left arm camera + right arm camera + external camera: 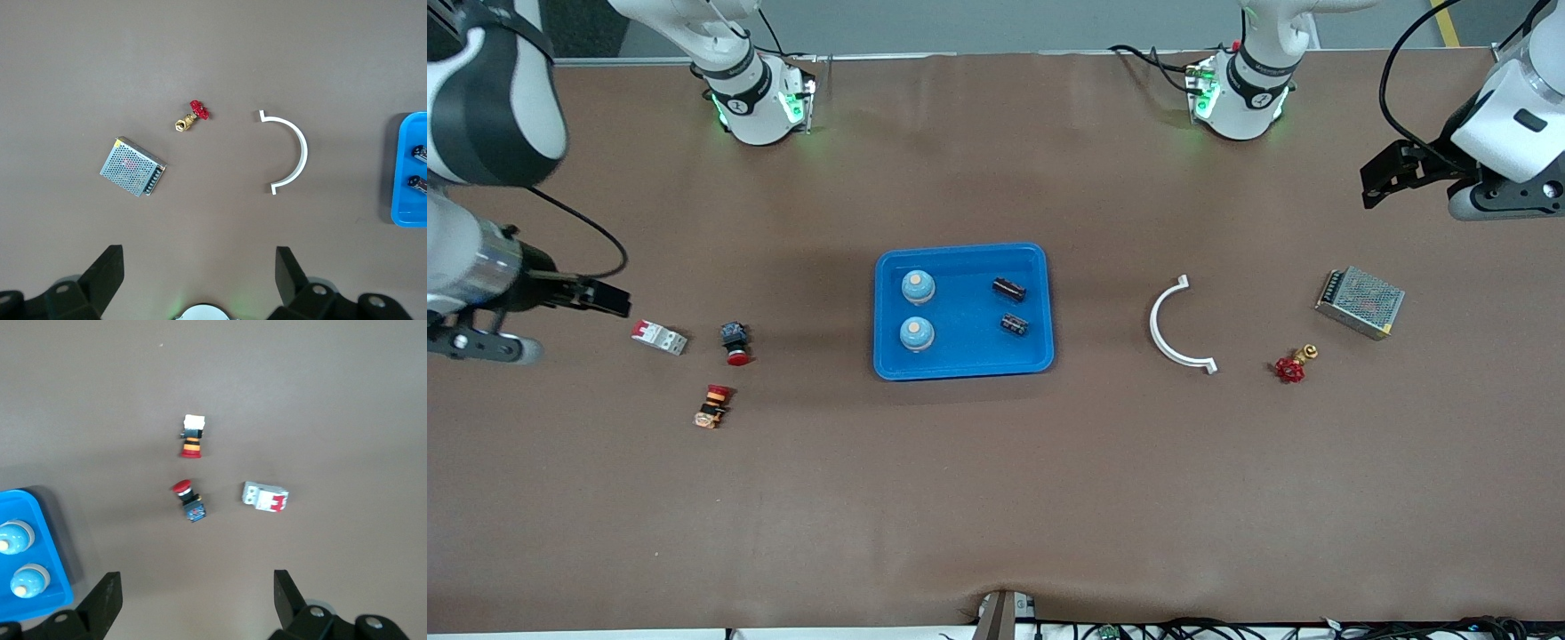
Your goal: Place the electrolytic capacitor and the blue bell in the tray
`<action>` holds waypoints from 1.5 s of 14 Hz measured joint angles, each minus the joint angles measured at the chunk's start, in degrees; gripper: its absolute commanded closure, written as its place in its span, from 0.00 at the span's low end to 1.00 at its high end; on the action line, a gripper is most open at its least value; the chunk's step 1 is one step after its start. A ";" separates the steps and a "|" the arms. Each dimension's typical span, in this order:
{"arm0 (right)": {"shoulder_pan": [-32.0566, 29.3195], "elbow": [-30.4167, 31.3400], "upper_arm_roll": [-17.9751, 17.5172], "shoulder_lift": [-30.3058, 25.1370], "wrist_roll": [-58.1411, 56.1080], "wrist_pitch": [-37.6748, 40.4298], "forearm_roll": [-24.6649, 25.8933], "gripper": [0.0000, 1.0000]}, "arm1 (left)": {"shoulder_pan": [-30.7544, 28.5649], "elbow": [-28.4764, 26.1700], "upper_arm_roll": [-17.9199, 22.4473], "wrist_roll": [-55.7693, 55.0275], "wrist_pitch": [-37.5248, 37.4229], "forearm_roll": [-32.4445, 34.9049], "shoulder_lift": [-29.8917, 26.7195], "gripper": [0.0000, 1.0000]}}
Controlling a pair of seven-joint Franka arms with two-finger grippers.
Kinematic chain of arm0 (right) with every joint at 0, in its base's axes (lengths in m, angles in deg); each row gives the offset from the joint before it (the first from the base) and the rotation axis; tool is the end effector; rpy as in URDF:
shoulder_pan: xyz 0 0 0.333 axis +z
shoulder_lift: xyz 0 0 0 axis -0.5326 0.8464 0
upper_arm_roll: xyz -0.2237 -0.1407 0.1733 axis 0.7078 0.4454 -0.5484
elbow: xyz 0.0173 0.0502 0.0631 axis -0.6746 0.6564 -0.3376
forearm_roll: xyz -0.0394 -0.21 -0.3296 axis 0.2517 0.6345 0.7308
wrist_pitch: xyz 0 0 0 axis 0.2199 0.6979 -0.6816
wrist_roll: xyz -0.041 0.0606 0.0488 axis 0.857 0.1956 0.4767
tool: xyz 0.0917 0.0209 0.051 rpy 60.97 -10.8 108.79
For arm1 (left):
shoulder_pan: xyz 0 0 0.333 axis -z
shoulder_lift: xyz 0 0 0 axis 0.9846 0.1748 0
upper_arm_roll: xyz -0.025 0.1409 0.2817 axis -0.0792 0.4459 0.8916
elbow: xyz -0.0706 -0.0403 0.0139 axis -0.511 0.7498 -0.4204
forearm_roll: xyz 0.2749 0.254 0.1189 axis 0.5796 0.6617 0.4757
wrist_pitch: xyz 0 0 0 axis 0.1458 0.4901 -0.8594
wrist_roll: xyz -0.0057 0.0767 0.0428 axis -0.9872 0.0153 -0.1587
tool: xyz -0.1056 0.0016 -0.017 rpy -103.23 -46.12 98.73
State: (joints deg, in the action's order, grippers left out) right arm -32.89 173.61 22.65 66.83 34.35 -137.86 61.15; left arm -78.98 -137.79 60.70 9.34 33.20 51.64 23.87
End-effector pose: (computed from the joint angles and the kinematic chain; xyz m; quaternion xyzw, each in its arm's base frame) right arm 0.6046 -0.0031 0.5488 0.9965 -0.0589 -0.0482 0.0349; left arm 0.5210 -0.0739 0.6429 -0.9992 0.0011 0.0264 0.0294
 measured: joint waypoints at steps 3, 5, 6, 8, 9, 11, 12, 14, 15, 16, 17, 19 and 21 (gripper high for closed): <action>-0.72 0.14 2.20 -2.76 -3.58 0.23 -0.07 0.00 | 0.01 0.01 -0.29 0.00 0.00 0.00 -0.07 0.00; -0.97 0.50 2.41 -4.01 -3.71 0.25 -0.08 0.00 | 0.00 0.01 -0.33 0.00 -0.01 -0.01 -0.25 0.00; -0.97 0.57 2.39 -4.48 -3.71 0.24 -0.08 0.00 | 0.00 0.01 -0.33 0.00 -0.01 -0.01 -0.40 0.00; -0.97 0.76 2.36 -5.65 -3.71 0.13 -0.09 0.00 | -0.02 0.03 -0.33 0.00 -0.01 -0.01 -0.66 0.00; -0.97 0.80 2.37 -6.21 -3.71 0.13 -0.10 0.00 | -0.03 0.04 -0.32 0.00 -0.01 -0.01 -0.72 0.00; -0.98 0.79 2.39 -7.03 -3.70 0.08 -0.76 0.00 | -0.11 0.12 -0.31 0.00 -0.01 -0.01 -0.74 0.00; -0.98 0.53 2.39 -7.30 -3.70 -0.02 -1.21 0.00 | -0.14 0.17 -0.27 0.00 -0.01 -0.01 -0.74 0.00; -0.98 -0.89 2.39 -7.72 -3.70 -0.16 -1.46 0.00 | -0.15 0.34 -0.24 0.00 -0.01 -0.01 -0.74 0.00; -0.98 -1.79 2.39 -7.90 -3.69 0.12 -1.51 0.00 | -0.16 0.53 -0.22 0.00 -0.01 -0.01 -0.74 0.00; -0.98 -2.72 2.39 -8.04 -3.70 0.51 -1.54 0.00 | -0.20 0.79 -0.17 0.00 -0.01 -0.01 -0.74 0.00; -0.98 -3.67 2.38 -8.11 -3.69 0.86 -1.57 0.00 | -0.24 1.00 -0.10 0.00 -0.01 -0.01 -0.74 0.00; -0.98 -5.57 2.32 -8.11 -3.69 2.27 -1.58 0.00 | -0.30 1.19 0.07 0.00 -0.01 -0.01 -0.74 0.00; -0.98 -6.66 2.32 -8.11 -3.70 3.15 -1.58 0.00 | -0.32 1.20 0.11 0.02 -0.01 -0.01 -0.73 0.00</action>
State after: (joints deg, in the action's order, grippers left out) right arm -33.87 166.95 24.97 58.72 30.66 -134.71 59.57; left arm -79.30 -136.59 60.81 9.36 33.19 51.63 23.14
